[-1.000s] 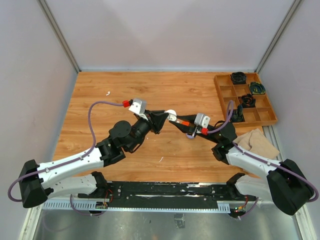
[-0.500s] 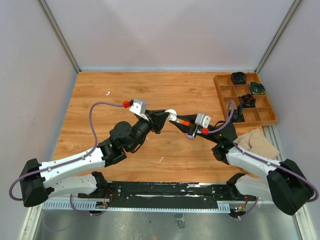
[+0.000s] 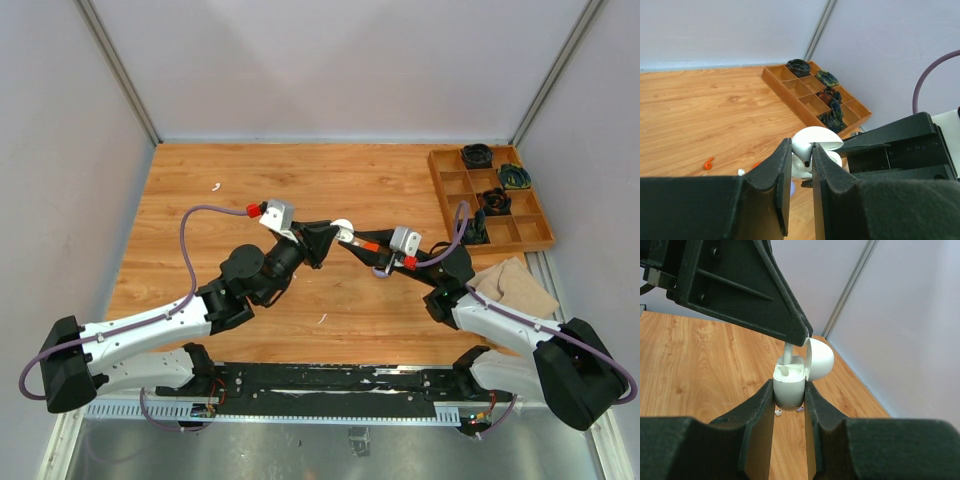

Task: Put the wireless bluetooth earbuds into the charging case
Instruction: Place the earbud in the charging case.

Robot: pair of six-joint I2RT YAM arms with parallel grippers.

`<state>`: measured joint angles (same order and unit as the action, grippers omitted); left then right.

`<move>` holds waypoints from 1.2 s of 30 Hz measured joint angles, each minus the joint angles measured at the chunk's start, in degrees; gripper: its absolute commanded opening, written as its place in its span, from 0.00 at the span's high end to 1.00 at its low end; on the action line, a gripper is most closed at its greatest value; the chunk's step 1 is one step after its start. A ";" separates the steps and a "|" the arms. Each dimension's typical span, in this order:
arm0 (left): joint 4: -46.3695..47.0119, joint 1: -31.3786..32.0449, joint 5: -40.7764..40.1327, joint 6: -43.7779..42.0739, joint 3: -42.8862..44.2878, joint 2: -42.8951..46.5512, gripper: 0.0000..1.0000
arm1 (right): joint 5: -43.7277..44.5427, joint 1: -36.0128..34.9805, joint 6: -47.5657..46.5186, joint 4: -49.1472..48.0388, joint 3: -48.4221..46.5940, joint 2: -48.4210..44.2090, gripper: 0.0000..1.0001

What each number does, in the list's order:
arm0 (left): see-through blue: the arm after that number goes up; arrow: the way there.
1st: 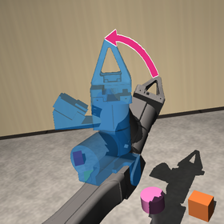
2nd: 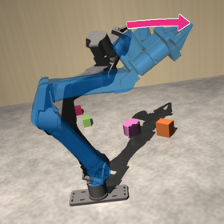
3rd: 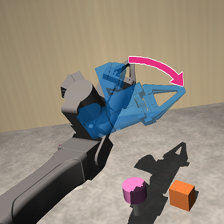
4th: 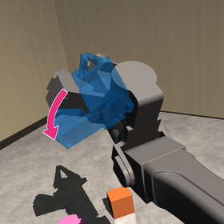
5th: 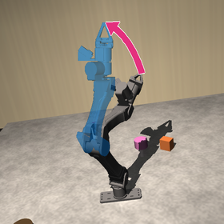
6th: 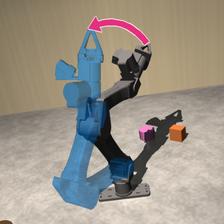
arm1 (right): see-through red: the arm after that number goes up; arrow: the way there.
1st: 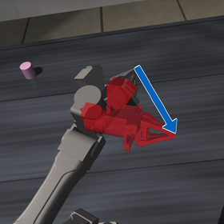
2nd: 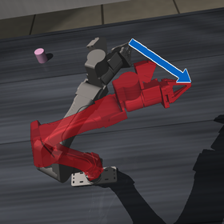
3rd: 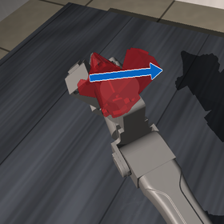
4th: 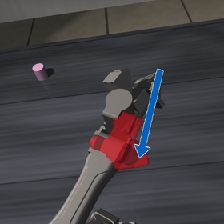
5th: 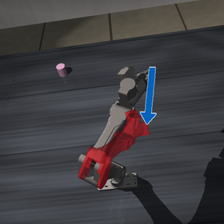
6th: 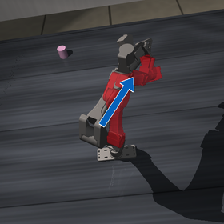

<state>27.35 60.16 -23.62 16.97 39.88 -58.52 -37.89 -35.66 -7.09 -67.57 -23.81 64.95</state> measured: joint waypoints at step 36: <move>-7.78 0.83 -5.16 2.12 1.88 2.23 0.28 | 2.12 0.00 -0.31 -1.42 2.54 0.07 0.99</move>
<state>19.57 60.99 -28.77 19.09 41.76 -56.29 -35.77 -35.66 -7.40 -68.99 -21.28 65.01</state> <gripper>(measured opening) 0.698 0.265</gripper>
